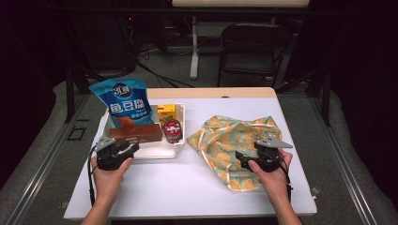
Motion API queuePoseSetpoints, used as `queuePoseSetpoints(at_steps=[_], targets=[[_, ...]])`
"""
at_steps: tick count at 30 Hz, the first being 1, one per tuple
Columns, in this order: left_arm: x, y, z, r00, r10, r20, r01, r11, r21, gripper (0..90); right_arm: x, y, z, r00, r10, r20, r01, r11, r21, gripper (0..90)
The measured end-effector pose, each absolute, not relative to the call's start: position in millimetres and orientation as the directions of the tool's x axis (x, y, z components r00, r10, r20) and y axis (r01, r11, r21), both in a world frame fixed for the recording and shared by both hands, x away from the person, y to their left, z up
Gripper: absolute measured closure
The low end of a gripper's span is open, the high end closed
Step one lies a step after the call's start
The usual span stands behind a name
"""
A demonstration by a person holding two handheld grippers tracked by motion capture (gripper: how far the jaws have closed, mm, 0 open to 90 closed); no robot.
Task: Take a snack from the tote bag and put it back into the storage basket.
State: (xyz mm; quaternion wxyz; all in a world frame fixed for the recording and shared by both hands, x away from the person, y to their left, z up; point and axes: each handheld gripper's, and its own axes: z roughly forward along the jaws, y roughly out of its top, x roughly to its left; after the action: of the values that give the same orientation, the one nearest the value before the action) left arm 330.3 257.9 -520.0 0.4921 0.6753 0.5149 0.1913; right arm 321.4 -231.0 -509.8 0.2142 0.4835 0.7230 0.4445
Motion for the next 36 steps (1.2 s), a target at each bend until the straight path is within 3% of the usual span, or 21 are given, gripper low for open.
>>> queuePoseSetpoints(at_steps=[4,11,23,36], targets=[[320,263,-514,0.429,0.878,-0.214,0.471,-0.015,0.882,16.9,317,-237,-510,-0.433,0.894,0.116,0.504,0.133,0.853,14.6],[307,277,-514,0.498,0.843,-0.205,0.433,-0.037,0.901,0.0,307,-255,-516,-0.411,0.905,0.111,0.512,0.128,0.85,13.7],[300,289,-520,0.509,0.832,-0.222,0.438,-0.028,0.899,0.1,287,-278,-524,-0.417,0.903,0.099,0.504,0.139,0.852,0.3],[288,316,-529,0.49,0.847,-0.208,0.455,-0.045,0.889,0.1,274,-307,-529,-0.394,0.911,0.123,0.504,0.102,0.857,0.0]])
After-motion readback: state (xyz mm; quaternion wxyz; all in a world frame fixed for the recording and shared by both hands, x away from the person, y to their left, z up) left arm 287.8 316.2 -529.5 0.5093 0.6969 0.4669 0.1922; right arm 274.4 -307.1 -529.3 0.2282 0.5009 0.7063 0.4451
